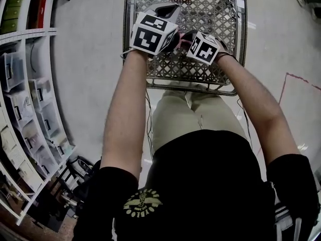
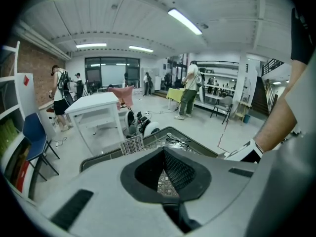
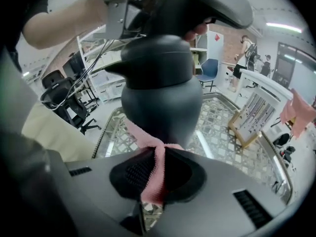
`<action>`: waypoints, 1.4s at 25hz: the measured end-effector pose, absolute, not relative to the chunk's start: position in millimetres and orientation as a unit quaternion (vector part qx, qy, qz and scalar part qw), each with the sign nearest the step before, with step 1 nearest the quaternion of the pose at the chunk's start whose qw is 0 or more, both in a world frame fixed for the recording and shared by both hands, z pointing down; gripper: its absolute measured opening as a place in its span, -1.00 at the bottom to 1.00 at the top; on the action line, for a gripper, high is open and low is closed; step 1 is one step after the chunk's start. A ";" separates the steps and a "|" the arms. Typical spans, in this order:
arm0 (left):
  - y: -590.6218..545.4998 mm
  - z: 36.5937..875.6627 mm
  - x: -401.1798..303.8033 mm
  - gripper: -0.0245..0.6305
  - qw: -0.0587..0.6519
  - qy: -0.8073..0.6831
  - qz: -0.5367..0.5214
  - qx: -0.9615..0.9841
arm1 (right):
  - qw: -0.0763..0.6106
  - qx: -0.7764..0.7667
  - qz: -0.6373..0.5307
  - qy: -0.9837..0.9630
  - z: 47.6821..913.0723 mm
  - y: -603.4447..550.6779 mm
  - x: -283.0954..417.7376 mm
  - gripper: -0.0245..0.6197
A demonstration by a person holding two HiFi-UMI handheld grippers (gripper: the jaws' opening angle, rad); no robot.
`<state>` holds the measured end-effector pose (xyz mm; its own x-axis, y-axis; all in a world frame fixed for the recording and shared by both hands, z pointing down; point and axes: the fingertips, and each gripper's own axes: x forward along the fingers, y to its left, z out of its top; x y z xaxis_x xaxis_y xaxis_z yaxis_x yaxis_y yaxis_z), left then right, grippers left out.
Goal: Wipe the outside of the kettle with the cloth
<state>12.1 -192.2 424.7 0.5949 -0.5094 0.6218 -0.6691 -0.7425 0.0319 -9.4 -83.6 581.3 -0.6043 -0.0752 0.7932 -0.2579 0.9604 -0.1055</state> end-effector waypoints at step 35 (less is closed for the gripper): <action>-189.2 423.4 16.0 -0.91 0.120 -0.345 0.285 0.886 | 0.452 0.171 0.155 -0.862 639.5 -149.6 -4.4 -0.79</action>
